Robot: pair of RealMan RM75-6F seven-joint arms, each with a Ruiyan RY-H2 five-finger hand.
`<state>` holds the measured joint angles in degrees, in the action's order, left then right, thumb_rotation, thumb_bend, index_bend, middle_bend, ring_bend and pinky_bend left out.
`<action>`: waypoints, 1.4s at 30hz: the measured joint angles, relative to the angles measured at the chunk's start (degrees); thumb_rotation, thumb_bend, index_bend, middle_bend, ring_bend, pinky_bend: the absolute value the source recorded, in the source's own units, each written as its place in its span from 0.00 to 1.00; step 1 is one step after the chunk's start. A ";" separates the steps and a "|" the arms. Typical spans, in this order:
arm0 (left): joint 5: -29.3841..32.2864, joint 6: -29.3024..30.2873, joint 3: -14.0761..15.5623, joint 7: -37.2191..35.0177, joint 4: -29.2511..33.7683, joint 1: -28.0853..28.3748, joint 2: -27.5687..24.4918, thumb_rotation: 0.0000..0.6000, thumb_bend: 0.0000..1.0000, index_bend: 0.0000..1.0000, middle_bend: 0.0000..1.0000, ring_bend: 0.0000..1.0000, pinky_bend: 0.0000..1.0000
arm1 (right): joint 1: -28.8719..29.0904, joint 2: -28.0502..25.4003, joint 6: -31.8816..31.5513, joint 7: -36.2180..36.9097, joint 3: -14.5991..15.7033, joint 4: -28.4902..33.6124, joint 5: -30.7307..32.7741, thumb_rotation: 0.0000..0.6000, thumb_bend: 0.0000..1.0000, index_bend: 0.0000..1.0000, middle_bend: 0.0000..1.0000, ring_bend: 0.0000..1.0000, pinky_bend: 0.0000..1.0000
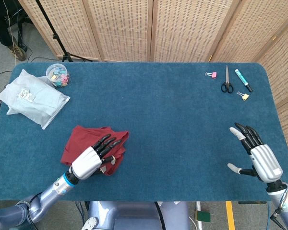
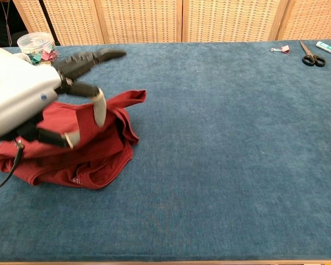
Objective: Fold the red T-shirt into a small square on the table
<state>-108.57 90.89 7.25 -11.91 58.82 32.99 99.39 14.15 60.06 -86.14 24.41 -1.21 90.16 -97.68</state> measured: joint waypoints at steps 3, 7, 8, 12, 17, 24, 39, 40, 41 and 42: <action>-0.61 -0.57 1.05 0.27 -1.46 -0.47 0.74 1.00 0.63 0.73 0.00 0.00 0.00 | 0.03 0.06 0.13 -0.19 0.07 0.02 -0.09 1.00 0.00 0.00 0.00 0.00 0.00; -1.02 -1.27 2.14 0.14 -3.00 -1.05 1.37 1.00 0.61 0.73 0.00 0.00 0.00 | 0.04 0.14 0.24 -0.63 0.15 0.15 -0.20 1.00 0.00 0.00 0.00 0.00 0.00; -1.03 -1.52 2.32 0.18 -3.37 -1.20 1.46 1.00 0.57 0.71 0.00 0.00 0.00 | 0.05 0.16 0.29 -0.73 0.14 0.18 -0.16 1.00 0.00 0.00 0.00 0.00 0.00; -0.37 -3.68 2.93 0.47 -3.60 -1.73 1.47 1.00 0.24 0.32 0.00 0.00 0.00 | 0.12 0.20 0.58 -1.01 0.14 0.24 -0.04 1.00 0.00 0.00 0.00 0.00 0.00; 0.16 -5.20 3.28 0.64 -1.98 -1.91 0.94 1.00 0.00 0.00 0.00 0.00 0.00 | 0.11 0.21 0.63 -1.16 0.13 0.33 0.03 1.00 0.00 0.00 0.00 0.00 0.00; 0.29 -1.81 1.75 -1.59 2.59 -2.03 -0.97 1.00 0.00 0.00 0.00 0.00 0.00 | 0.13 0.25 0.76 -1.31 0.19 0.31 -0.03 1.00 0.00 0.00 0.00 0.00 0.00; 12.39 0.69 -3.27 3.60 20.19 -7.65 -18.07 1.00 0.00 0.00 0.00 0.00 0.00 | -0.50 1.02 -0.84 -5.65 -0.45 -0.10 0.08 1.00 0.00 0.00 0.00 0.00 0.00; 13.89 0.44 -3.34 4.63 21.45 -8.50 -19.53 1.00 0.00 0.00 0.00 0.00 0.00 | -0.64 1.19 -1.15 -6.50 -0.64 -0.17 0.24 1.00 0.00 0.00 0.00 0.00 0.00; 15.40 0.24 -3.40 5.55 22.64 -9.40 -20.97 1.00 0.00 0.00 0.00 0.00 0.00 | -0.84 1.45 -1.60 -7.71 -0.94 -0.28 0.50 1.00 0.00 0.00 0.00 0.00 0.00; 17.47 0.07 -3.44 6.55 23.98 -10.68 -22.84 1.00 0.00 0.00 0.00 0.00 0.00 | -1.01 1.65 -2.01 -8.67 -1.21 -0.38 0.74 1.00 0.00 0.00 0.00 0.00 0.00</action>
<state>-91.11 90.96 3.82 -5.37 82.80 22.31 76.55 13.14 61.71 -88.15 15.74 -2.42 89.78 -96.94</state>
